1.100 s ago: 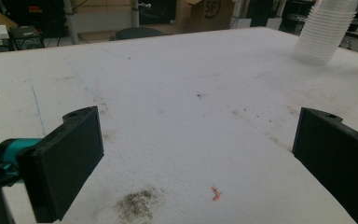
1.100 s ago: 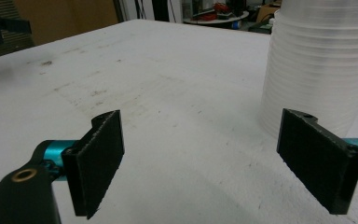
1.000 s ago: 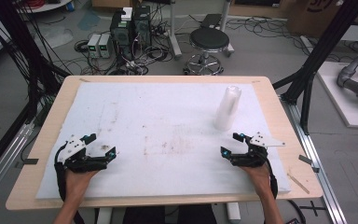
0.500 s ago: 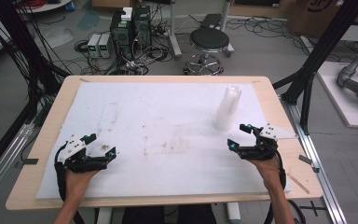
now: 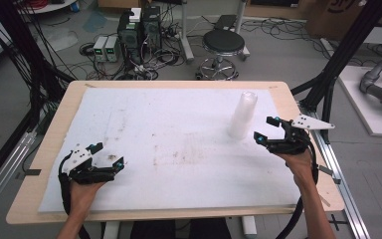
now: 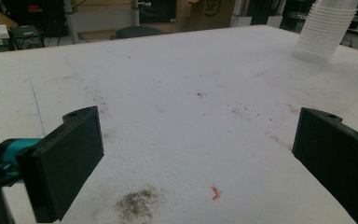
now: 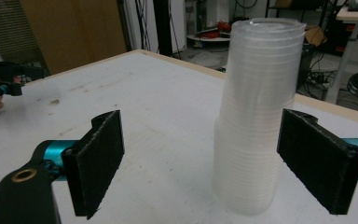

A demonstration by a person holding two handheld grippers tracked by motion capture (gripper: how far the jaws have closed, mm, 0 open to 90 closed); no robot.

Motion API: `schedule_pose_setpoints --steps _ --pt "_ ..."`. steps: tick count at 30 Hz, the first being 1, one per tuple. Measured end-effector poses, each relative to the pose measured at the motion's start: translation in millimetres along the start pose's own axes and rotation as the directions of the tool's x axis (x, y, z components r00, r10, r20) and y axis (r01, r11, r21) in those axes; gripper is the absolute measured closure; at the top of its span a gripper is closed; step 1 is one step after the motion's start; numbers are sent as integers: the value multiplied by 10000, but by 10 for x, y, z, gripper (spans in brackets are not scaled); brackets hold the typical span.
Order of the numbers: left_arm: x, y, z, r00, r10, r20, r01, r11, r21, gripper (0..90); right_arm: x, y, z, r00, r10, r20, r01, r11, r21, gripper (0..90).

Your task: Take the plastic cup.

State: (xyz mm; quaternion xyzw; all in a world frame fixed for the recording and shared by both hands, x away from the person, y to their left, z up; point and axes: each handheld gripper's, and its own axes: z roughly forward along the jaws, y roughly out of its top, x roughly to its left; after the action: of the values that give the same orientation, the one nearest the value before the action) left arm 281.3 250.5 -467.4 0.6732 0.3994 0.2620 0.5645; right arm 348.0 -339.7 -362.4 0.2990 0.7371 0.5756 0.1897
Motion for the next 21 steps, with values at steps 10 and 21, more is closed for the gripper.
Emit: schedule_pose_setpoints --steps 10,21 --pt "3 3 5 10000 6 -19 -6 10000 58 18 -229 260 70 9995 -218 -234 220 9997 111 143" --pt "-2 5 8 9999 51 -130 -50 9999 113 18 -473 380 274 9963 -121 -854 128 9999 71 143"
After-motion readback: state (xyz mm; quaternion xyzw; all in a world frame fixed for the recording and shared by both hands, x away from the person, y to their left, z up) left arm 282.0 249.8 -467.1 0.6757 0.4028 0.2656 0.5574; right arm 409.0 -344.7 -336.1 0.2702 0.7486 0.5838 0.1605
